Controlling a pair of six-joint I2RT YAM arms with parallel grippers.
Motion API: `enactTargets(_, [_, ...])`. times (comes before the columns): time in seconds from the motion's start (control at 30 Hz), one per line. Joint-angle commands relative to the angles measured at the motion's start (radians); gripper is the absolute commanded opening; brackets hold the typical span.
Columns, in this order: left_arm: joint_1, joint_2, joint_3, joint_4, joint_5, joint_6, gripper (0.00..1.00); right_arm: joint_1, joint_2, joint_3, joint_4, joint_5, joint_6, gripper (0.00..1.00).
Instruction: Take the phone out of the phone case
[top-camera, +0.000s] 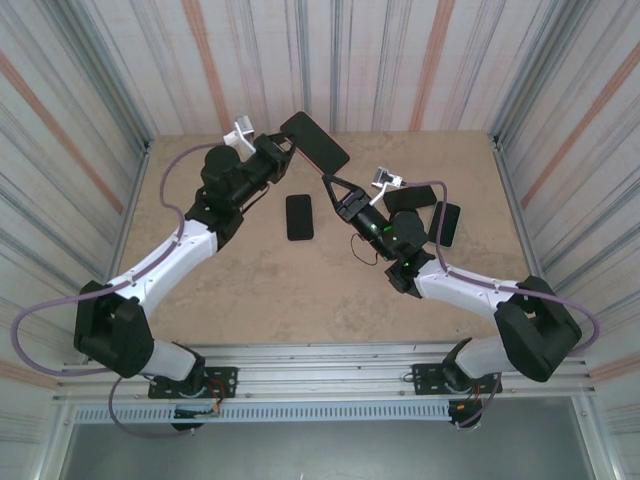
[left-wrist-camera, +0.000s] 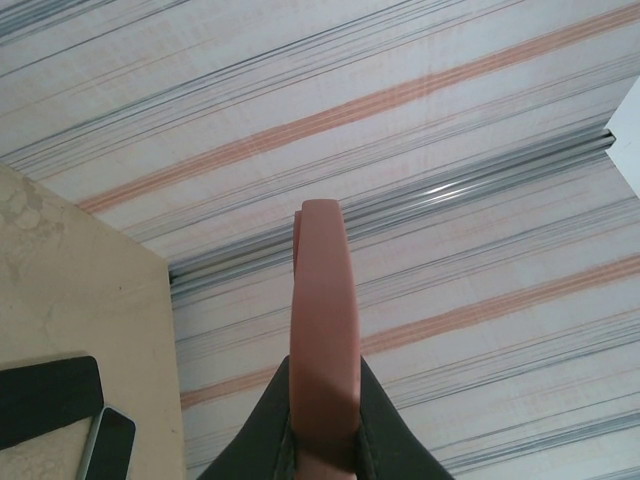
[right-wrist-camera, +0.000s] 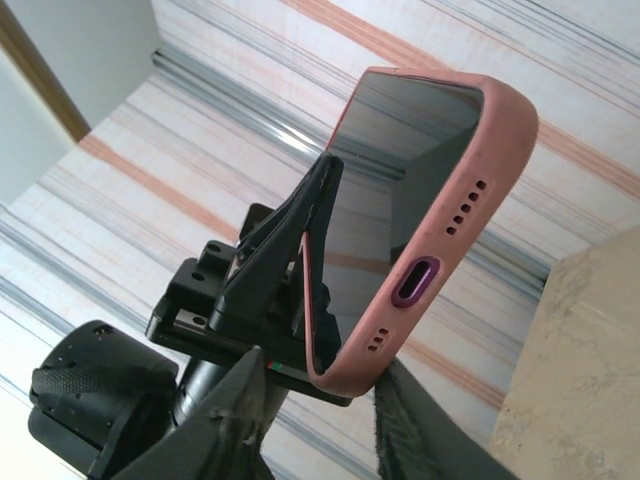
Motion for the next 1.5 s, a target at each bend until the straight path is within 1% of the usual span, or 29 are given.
enactTargets(0.0, [-0.011,-0.013,0.007,0.102,-0.020,-0.027,0.00,-0.012,0.012,0.034,0.053,-0.006,0.027,0.25])
enactTargets(0.07, [-0.012,-0.013,0.004,0.096,-0.026,-0.041,0.00,-0.015,0.012,0.035,0.050,-0.021,0.021,0.20])
enactTargets(0.3, [-0.014,-0.011,0.013,0.095,-0.010,-0.115,0.00,-0.041,0.003,0.003,0.037,-0.054,0.003,0.14])
enactTargets(0.37, [-0.014,-0.010,0.018,0.093,0.000,-0.145,0.00,-0.053,-0.009,0.009,-0.004,-0.085,-0.022,0.13])
enactTargets(0.43, [-0.014,-0.007,0.026,0.096,0.015,-0.165,0.00,-0.063,-0.031,0.016,-0.089,-0.113,-0.062,0.13])
enactTargets(0.6, [-0.014,0.002,0.043,0.143,0.036,-0.222,0.00,-0.095,-0.071,-0.015,-0.215,-0.137,-0.096,0.10])
enactTargets(0.77, [-0.014,-0.003,0.063,0.142,0.048,-0.223,0.00,-0.115,-0.092,-0.039,-0.295,-0.160,-0.124,0.10])
enactTargets(1.0, [-0.014,-0.007,0.063,0.141,0.062,-0.241,0.00,-0.124,-0.114,-0.007,-0.419,-0.176,-0.200,0.10])
enactTargets(1.17, [-0.013,-0.007,0.061,0.153,0.068,-0.257,0.00,-0.149,-0.127,-0.031,-0.398,-0.181,-0.172,0.10])
enactTargets(1.3, [-0.012,-0.006,0.056,0.155,0.072,-0.248,0.00,-0.157,-0.134,-0.016,-0.408,-0.206,-0.180,0.11])
enactTargets(1.43, [-0.002,-0.008,0.056,0.136,0.091,-0.189,0.00,-0.181,-0.152,-0.003,-0.408,-0.264,-0.203,0.15])
enactTargets(1.47, [0.005,-0.009,0.056,0.128,0.101,-0.167,0.00,-0.189,-0.160,0.004,-0.417,-0.288,-0.218,0.18])
